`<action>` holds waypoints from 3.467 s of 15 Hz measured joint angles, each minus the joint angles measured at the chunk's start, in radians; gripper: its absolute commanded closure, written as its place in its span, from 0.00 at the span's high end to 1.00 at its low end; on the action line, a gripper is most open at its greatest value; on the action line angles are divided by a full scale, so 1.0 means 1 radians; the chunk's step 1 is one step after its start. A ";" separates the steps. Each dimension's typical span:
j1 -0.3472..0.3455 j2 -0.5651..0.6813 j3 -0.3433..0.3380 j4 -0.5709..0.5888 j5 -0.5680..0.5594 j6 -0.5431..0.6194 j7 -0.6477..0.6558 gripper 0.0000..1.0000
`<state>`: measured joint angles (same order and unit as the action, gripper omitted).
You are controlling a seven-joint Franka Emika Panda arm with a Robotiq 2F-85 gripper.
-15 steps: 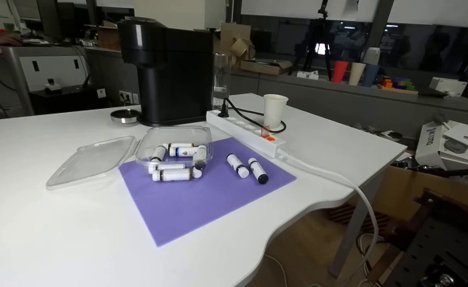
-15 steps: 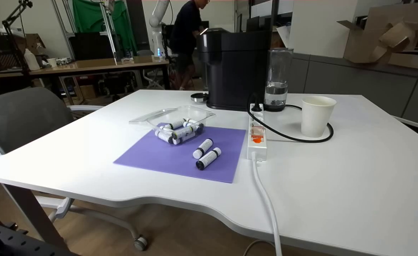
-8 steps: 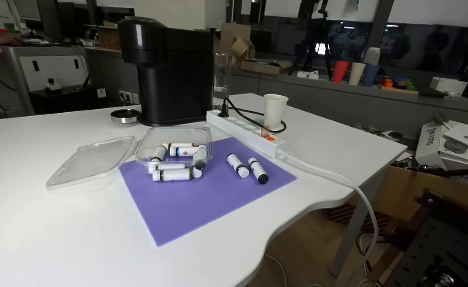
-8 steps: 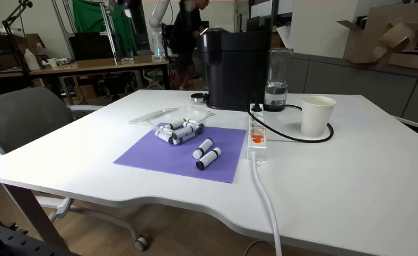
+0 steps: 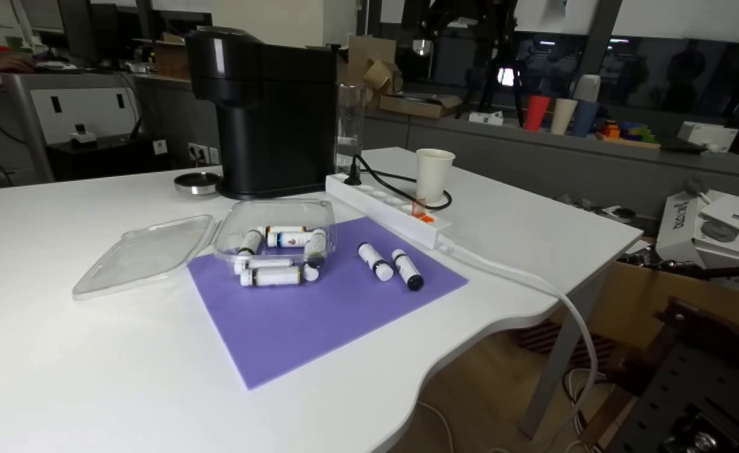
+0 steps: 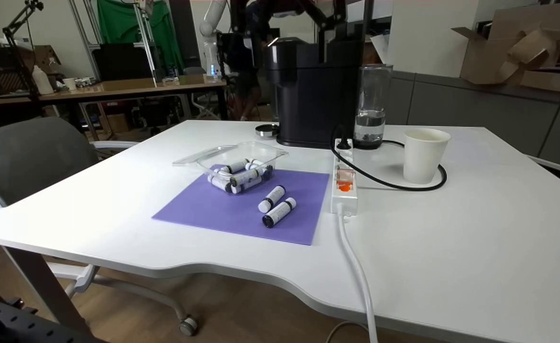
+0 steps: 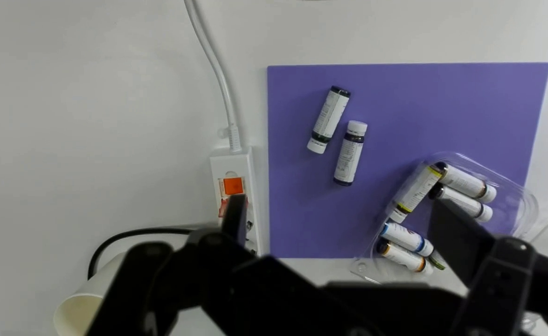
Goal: Switch on the extension cord
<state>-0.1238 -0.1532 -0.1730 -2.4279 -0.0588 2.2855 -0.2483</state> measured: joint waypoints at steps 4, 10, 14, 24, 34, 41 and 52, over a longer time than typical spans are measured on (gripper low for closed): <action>0.000 0.011 0.002 0.002 0.000 0.017 0.000 1.00; -0.022 0.202 -0.004 0.107 0.000 0.081 0.000 0.60; -0.045 0.361 -0.005 0.219 0.000 0.093 -0.009 0.31; -0.089 0.556 -0.005 0.377 -0.081 0.018 -0.128 0.00; -0.090 0.590 0.018 0.361 -0.081 0.097 -0.140 0.00; -0.096 0.643 0.026 0.359 -0.081 0.164 -0.158 0.00; -0.124 0.691 0.045 0.372 -0.080 0.197 -0.169 0.00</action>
<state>-0.2482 0.5380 -0.1279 -2.0557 -0.1389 2.4829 -0.4170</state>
